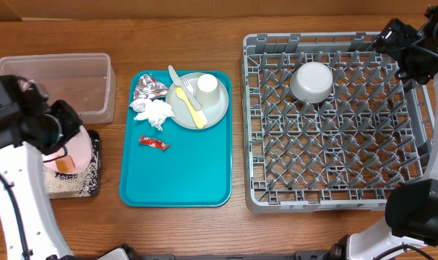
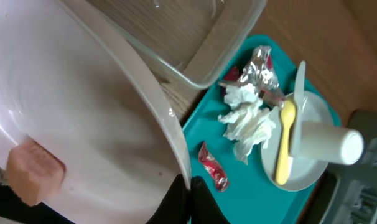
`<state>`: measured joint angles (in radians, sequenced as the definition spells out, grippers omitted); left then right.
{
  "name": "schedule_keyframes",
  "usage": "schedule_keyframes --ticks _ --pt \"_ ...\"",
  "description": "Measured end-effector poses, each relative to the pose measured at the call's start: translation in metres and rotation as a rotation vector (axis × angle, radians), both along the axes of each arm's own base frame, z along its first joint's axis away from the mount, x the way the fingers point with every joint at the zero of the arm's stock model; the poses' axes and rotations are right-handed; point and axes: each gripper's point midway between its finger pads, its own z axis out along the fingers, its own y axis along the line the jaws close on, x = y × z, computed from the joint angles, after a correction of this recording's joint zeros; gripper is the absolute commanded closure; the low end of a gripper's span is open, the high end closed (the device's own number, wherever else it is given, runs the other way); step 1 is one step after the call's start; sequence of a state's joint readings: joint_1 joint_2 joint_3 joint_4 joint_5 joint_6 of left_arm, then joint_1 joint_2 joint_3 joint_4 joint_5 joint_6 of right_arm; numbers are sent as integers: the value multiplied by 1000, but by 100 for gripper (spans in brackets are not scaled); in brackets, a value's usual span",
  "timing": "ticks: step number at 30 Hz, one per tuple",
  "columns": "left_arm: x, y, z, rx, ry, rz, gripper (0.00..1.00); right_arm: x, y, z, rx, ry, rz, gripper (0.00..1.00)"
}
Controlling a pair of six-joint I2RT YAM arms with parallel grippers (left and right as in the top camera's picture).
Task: Sort waste into correct bins and load items into the dishwasher rack
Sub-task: 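Tilt the plate with the left gripper, dumping the brown food onto the black tray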
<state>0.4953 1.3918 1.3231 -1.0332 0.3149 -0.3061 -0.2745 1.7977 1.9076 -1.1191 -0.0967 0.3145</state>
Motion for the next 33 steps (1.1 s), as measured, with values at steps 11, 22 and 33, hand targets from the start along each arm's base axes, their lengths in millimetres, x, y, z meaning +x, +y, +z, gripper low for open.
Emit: schedule_keyframes --ticks 11,22,33 --pt "-12 31 16 -86 -139 -19 96 0 0 0 -1 0 0 0" --pt "-9 15 27 -122 -230 -161 96 0 0 0 0 0 1 0" --pt "-20 18 30 -162 -257 -167 96 0 0 0 0 0 0 0"
